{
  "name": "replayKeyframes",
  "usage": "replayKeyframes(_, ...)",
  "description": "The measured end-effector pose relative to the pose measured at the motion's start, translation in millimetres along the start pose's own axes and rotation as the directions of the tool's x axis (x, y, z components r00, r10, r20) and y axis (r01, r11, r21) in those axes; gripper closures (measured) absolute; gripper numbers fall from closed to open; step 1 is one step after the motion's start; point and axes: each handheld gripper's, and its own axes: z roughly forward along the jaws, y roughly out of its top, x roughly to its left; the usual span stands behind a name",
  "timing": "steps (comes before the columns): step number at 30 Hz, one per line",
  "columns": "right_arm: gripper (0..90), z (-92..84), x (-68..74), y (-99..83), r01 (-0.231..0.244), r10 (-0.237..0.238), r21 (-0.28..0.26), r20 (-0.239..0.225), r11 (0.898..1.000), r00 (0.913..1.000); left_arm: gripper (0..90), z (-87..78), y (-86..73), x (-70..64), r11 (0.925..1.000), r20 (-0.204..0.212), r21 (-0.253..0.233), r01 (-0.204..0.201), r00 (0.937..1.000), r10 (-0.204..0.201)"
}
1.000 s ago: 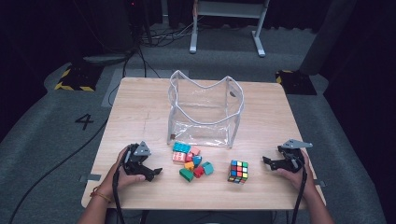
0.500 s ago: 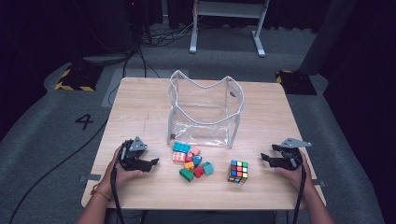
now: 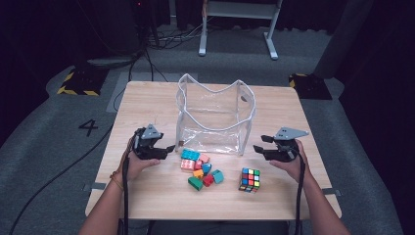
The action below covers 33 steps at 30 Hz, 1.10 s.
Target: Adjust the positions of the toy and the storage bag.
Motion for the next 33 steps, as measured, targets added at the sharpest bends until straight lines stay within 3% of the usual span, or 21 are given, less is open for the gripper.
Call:
replayKeyframes(2,46.0,7.9,6.5,9.0,0.038,-0.038,0.017,-0.012,0.999,0.9992,31.2,6.1,9.1,0.9,0.9999,0.004,-0.009,-0.008,1.0,0.008)
replayKeyframes(7,49.6,16.1,9.5,15.9,0.044,-0.044,0.01,-0.024,0.999,0.9988,37.1,12.5,21.5,3.1,0.9988,0.017,-0.044,0.018,0.9997,-0.018)
replayKeyframes(8,51.6,19.7,10.0,18.8,0.037,-0.037,0.004,-0.028,0.999,0.9989,41.4,16.2,27.1,4.6,0.9976,0.046,-0.066,0.021,0.9988,-0.018)
replayKeyframes(11,57.4,25.6,11.7,21.5,0.059,-0.059,0.004,-0.022,0.998,0.998,45.9,19.5,31.8,5.5,0.9984,0.06,-0.056,-0.003,0.9981,0.007)
replayKeyframes(12,57.4,25.6,11.7,21.5,0.059,-0.059,0.004,-0.022,0.998,0.998,45.9,22.0,34.6,4.9,0.9985,0.085,-0.055,-0.009,0.9963,0.014)
replayKeyframes(13,58.2,28.3,12.1,22.4,0.061,-0.061,0.005,-0.021,0.998,0.9979,47.7,23.6,36.9,3.8,0.9984,0.078,-0.056,-0.013,0.9968,0.017)
replayKeyframes(15,62.6,33.2,11.1,24.1,0.045,-0.044,0.002,-0.008,0.999,0.999,58.6,28.0,40.8,1.2,0.9972,0.115,-0.07,-0.026,0.9928,0.034)
replayKeyframes(16,63.1,35.0,9.8,24.8,0.038,-0.038,-0.005,-0.01,0.999,0.9992,61.2,28.4,41.2,0.6,0.9972,0.112,-0.068,-0.033,0.9929,0.04)
replayKeyframes(17,64.8,36.7,8.7,25.6,0.031,-0.031,-0.008,-0.013,0.999,0.9994,65.9,29.5,41.6,1.0,0.9963,0.139,-0.065,-0.056,0.9883,0.064)
replayKeyframes(18,64.8,36.7,8.7,25.6,0.031,-0.031,-0.008,-0.013,0.999,0.9994,71.3,29.5,41.6,1.0,0.9963,0.139,-0.065,-0.056,0.9883,0.064)
replayKeyframes(19,67.0,38.3,8.6,26.1,0.035,-0.035,-0.008,-0.014,0.999,0.9993,71.3,29.4,41.9,-0.3,0.9961,0.131,-0.065,-0.059,0.9891,0.067)
replayKeyframes(22,81.8,44.0,9.6,26.1,0.047,-0.049,-0.037,-0.044,0.998,0.9978,79.4,30.7,42.3,-1.0,0.9961,0.156,-0.062,-0.063,0.9851,0.072)
replayKeyframes(24,83.9,45.8,12.1,26.5,0.046,-0.048,-0.036,-0.041,0.998,0.998,82.8,30.2,41.9,-0.2,0.9954,0.153,-0.062,-0.072,0.9848,0.081)
replayKeyframes(27,85.3,44.2,12.6,26.2,0.067,-0.069,-0.034,-0.05,0.997,0.9964,85.1,24.8,38.3,-0.1,0.9965,0.17,-0.059,-0.059,0.9831,0.068)
replayKeyframes(28,85.4,43.3,13.2,25.4,0.065,-0.067,-0.035,-0.058,0.997,0.9961,85.4,22.1,35.4,-2.7,0.9961,0.192,-0.062,-0.063,0.9787,0.074)
replayKeyframes(33,85.6,40.1,15.9,22.5,0.072,-0.076,-0.045,-0.078,0.996,0.994,85.8,13.3,28.4,-11.1,0.9938,0.204,-0.064,-0.091,0.9737,0.102)
